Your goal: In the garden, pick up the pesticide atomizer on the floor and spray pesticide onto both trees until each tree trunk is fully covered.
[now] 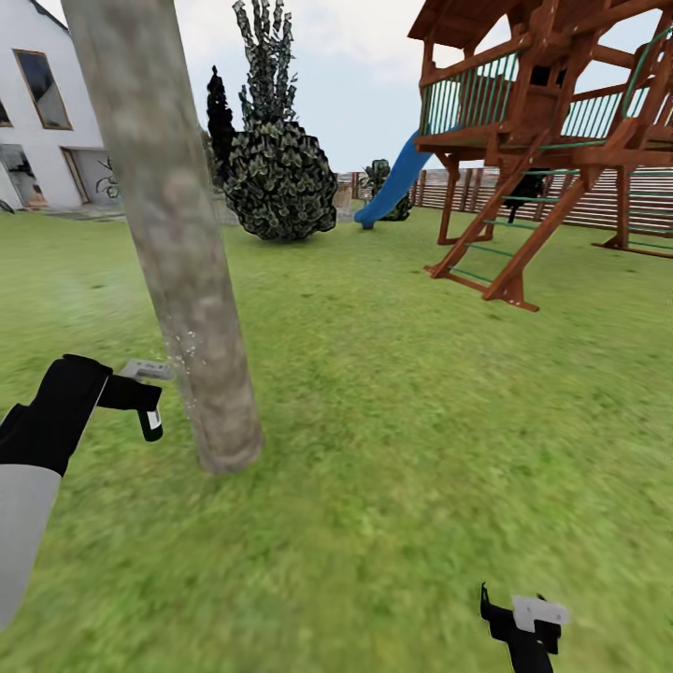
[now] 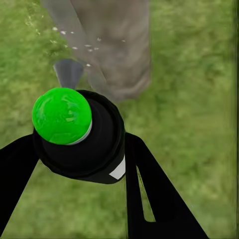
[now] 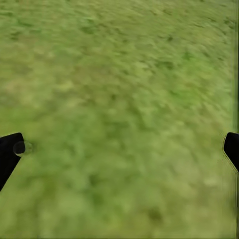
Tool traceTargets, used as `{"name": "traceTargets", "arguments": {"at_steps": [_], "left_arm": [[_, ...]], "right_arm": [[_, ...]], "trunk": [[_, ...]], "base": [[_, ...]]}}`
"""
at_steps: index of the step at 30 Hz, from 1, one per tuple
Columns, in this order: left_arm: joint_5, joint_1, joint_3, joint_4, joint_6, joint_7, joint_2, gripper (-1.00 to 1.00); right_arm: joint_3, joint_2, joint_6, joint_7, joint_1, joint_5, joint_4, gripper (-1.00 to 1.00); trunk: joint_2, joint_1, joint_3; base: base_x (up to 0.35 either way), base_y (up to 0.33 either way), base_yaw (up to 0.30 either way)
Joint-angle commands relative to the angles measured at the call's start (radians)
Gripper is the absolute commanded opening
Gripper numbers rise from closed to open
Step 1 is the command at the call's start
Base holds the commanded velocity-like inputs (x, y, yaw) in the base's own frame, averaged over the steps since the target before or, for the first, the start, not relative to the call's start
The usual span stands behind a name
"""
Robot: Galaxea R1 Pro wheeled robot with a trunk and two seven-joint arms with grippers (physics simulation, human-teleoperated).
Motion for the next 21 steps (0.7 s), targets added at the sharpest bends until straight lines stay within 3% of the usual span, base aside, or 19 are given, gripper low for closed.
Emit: {"name": "traceTargets", "arguments": {"at_steps": [1,11,21], "left_arm": [[0.0,0.0,0.0,0.0,0.0,-0.001,0.0,-1.0],[0.0,0.0,0.006,0.0,0.0,-0.001,0.001,-1.0],[-0.001,0.0,-0.001,0.009,-0.001,-0.001,0.002,-1.0]], "right_arm": [[0.0,0.0,0.0,0.0,0.0,0.0,0.0,1.0],[0.0,0.0,0.0,0.0,0.0,0.0,0.0,1.0],[0.0,0.0,0.0,0.0,0.0,0.0,0.0,1.0]], "trunk": [[0.0,0.0,0.0],[0.0,0.0,0.0],[0.0,0.0,0.0]], "base": [[0.0,-0.273,0.0],[0.0,-0.273,0.006],[0.062,-0.268,0.255]]}}
